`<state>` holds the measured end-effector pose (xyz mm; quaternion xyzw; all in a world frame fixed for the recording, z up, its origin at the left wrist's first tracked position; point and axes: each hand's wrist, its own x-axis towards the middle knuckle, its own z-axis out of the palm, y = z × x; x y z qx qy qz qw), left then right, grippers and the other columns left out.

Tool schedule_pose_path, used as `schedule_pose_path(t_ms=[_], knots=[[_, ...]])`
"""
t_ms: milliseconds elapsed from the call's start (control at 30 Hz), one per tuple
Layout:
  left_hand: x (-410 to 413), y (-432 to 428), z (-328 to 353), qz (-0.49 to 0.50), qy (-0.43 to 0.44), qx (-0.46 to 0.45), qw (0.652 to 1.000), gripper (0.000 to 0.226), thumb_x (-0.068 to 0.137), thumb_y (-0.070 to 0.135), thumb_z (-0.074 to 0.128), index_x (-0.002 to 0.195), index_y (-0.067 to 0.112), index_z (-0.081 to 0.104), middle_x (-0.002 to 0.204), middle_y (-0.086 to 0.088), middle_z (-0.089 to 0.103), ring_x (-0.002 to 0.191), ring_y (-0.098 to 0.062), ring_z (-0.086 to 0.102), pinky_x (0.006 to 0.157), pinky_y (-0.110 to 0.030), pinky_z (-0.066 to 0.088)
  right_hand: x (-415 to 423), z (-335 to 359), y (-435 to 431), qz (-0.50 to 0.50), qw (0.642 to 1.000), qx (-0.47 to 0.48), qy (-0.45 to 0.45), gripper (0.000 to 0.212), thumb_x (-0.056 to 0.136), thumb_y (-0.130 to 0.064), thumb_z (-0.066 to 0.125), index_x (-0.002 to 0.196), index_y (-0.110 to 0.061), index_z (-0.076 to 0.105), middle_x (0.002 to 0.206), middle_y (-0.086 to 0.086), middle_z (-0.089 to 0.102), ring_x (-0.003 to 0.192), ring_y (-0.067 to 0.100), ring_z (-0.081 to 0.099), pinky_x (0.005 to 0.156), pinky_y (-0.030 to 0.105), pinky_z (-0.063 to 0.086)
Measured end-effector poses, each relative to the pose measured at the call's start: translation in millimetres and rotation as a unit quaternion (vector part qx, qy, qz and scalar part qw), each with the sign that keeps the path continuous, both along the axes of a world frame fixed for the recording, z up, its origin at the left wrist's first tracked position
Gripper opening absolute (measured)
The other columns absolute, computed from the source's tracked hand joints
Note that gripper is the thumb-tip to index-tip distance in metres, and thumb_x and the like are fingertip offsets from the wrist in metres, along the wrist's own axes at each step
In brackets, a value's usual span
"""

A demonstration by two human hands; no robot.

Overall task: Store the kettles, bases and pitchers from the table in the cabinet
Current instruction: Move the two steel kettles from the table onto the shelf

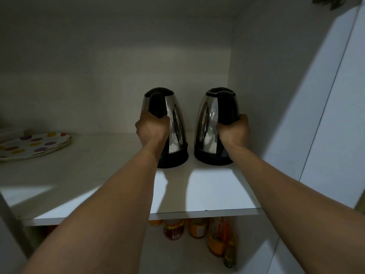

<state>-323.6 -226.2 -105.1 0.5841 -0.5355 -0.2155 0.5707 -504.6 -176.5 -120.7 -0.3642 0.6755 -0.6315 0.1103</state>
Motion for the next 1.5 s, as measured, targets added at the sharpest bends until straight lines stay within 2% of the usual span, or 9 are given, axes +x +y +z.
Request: schedule_pose_path(t_ms=[100,233,300,433,600,867,1167,1367,1500], knots=[[-1,12,-35,0.056,-0.044,0.019,0.997,0.048,0.077,0.031,0.070,0.119,0.008,0.063,0.109,-0.022,0.062,0.103,-0.038,0.058,0.089,-0.038,0.048,-3,-36,1,-0.021,0.999,0.034,-0.018,0.059,0.074,-0.028,0.083,0.124,-0.007,0.059,0.119,0.016,0.063,0.103,0.033,0.063,0.079,0.030,0.048],[3,18,-80,-0.034,0.009,0.075,0.997,0.058,0.074,0.023,0.082,0.126,0.009,0.060,0.114,-0.018,0.066,0.114,-0.038,0.057,0.083,-0.031,0.046,2,-70,-4,-0.022,0.996,0.064,-0.058,0.068,0.062,-0.026,0.093,0.121,-0.008,0.063,0.120,0.017,0.060,0.112,0.039,0.058,0.096,0.046,0.052],[3,18,-84,-0.052,0.027,0.058,0.997,0.060,0.076,0.015,0.081,0.130,0.009,0.057,0.117,-0.014,0.068,0.113,-0.035,0.061,0.079,-0.028,0.043,4,-74,-11,-0.027,0.996,0.054,-0.069,0.070,0.061,-0.021,0.094,0.122,-0.009,0.060,0.123,0.017,0.060,0.112,0.038,0.059,0.097,0.044,0.052],[-9,4,-83,-0.068,0.037,0.049,0.996,0.062,0.078,0.016,0.080,0.135,0.012,0.054,0.121,-0.012,0.067,0.113,-0.033,0.062,0.082,-0.027,0.044,-3,-76,-27,-0.061,0.994,0.060,-0.067,0.060,0.070,-0.014,0.087,0.124,-0.006,0.060,0.127,0.020,0.059,0.113,0.038,0.059,0.091,0.034,0.048],[-34,-25,-86,-0.099,0.047,0.054,0.993,0.057,0.085,0.016,0.073,0.137,0.017,0.050,0.125,-0.008,0.064,0.116,-0.029,0.059,0.080,-0.024,0.039,-25,-74,-54,-0.062,0.995,0.072,-0.027,0.066,0.070,-0.021,0.084,0.131,-0.014,0.058,0.125,0.015,0.065,0.113,0.035,0.063,0.088,0.036,0.051],[-59,-73,-88,-0.093,0.018,0.028,0.995,0.060,0.088,0.015,0.070,0.142,0.010,0.045,0.133,-0.018,0.060,0.125,-0.036,0.054,0.099,-0.038,0.043,-45,-74,-97,-0.066,0.995,0.072,0.009,0.071,0.071,-0.023,0.085,0.135,-0.009,0.056,0.128,0.017,0.064,0.117,0.036,0.061,0.089,0.042,0.052],[-67,-86,-88,-0.089,0.002,0.028,0.996,0.056,0.089,0.013,0.069,0.139,0.007,0.047,0.128,-0.019,0.062,0.119,-0.037,0.058,0.093,-0.039,0.046,-56,-74,-119,-0.043,0.998,0.042,0.019,0.070,0.071,-0.013,0.086,0.134,-0.005,0.056,0.129,0.018,0.064,0.118,0.035,0.061,0.089,0.038,0.049],[-49,-81,-75,-0.110,-0.058,0.125,0.984,0.056,0.087,0.014,0.068,0.131,-0.002,0.035,0.131,-0.025,0.056,0.121,-0.041,0.056,0.095,-0.040,0.045,-57,-74,-98,-0.017,0.999,0.036,-0.028,0.081,0.065,-0.003,0.089,0.131,0.008,0.043,0.129,0.022,0.059,0.116,0.033,0.060,0.095,0.042,0.050],[-43,-52,-62,-0.101,-0.150,0.132,0.975,0.056,0.093,0.021,0.060,0.137,-0.001,0.033,0.136,-0.025,0.051,0.125,-0.043,0.051,0.101,-0.045,0.043,-48,-69,-67,-0.003,0.994,0.109,0.028,0.074,0.071,-0.012,0.084,0.131,0.005,0.045,0.129,0.023,0.058,0.117,0.038,0.060,0.093,0.044,0.052]])
